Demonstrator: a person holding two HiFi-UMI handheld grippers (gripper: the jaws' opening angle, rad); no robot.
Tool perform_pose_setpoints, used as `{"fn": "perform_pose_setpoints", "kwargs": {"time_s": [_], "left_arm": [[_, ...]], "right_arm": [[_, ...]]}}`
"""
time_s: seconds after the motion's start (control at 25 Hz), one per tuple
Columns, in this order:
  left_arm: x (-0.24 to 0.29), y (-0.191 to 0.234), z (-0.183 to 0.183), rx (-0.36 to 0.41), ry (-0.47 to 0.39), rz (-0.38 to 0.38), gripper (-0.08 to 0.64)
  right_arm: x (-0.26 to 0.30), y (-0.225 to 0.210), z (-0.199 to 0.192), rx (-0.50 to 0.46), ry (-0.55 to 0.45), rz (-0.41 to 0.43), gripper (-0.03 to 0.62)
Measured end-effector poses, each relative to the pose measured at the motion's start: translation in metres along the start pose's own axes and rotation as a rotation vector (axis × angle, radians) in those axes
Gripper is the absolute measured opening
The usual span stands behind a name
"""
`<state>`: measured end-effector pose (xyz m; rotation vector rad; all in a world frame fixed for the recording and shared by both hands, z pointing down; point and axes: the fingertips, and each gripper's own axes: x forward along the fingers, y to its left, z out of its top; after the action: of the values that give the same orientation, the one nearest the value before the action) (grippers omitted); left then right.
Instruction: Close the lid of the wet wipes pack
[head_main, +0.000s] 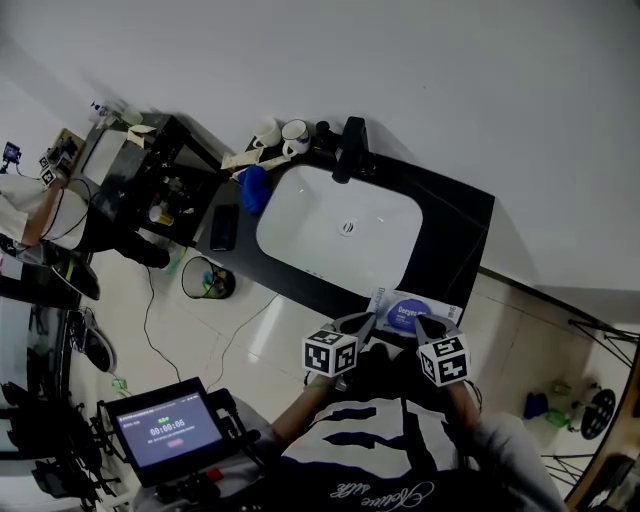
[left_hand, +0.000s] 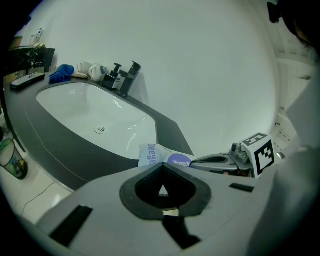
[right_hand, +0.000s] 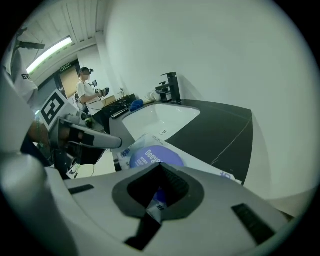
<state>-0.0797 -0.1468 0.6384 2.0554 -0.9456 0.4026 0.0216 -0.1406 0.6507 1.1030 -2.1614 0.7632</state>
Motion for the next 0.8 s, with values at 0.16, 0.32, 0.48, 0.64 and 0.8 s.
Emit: {"fn": "perform_pose_setpoints", "kwargs": {"time_s": [0.16,0.32,0.48,0.64,0.8], "left_arm": [[-0.005,-0.004,-0.002,0.021,-0.003,-0.023,0.001],[-0.009,-0.005,-0.002,0.034,-0.009,-0.041,0.000],[-0.015,-0.013,0.000,0.049,-0.019,-0.076,0.002],[-0.026,-0.028,0.006,0.071,-0.048,-0.118,0.002],[-0.030,-0.044,0.015,0.080,-0.092,-0.150,0.000]], "right_arm": [[0.001,-0.002,-0.002,0.003,0.000,-0.007,-0.003],[0.003,-0.003,0.000,0.019,-0.008,-0.023,-0.003],[-0.005,-0.005,0.001,0.041,-0.082,-0.089,-0.003],[-0.031,-0.005,0.006,0.269,-0.220,-0.081,-0.003],[-0.062,-0.009,0.009,0.331,-0.306,-0.108,-0.003]]}}
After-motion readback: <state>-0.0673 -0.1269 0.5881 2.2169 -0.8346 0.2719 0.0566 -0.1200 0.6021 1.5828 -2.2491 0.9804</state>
